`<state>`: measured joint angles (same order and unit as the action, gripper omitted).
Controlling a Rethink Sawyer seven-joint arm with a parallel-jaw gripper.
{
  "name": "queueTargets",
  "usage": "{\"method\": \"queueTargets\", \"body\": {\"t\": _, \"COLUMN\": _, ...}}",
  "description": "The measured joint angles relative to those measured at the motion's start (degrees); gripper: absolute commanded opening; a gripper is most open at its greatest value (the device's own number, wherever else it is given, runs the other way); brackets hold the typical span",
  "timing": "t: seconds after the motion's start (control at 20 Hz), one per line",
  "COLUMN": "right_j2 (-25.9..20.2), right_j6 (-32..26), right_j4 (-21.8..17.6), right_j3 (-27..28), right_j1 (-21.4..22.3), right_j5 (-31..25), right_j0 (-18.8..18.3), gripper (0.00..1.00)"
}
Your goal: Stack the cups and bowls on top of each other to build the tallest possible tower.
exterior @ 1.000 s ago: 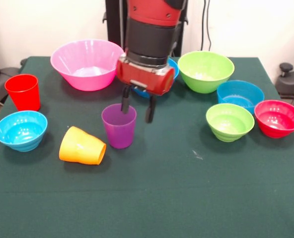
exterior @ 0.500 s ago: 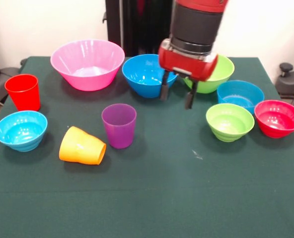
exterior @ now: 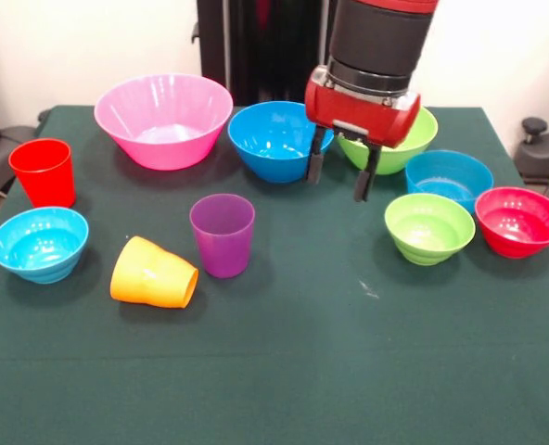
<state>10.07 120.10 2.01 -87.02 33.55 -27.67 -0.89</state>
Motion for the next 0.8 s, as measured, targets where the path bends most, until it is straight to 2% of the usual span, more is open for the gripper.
{"method": "queueTargets", "body": {"t": 0.8, "right_j2": 0.3, "right_j6": 0.0, "right_j4": 0.0, "right_j3": -0.2, "right_j1": 7.2, "right_j5": -1.2, "right_j0": -5.7, "gripper": 1.0}}
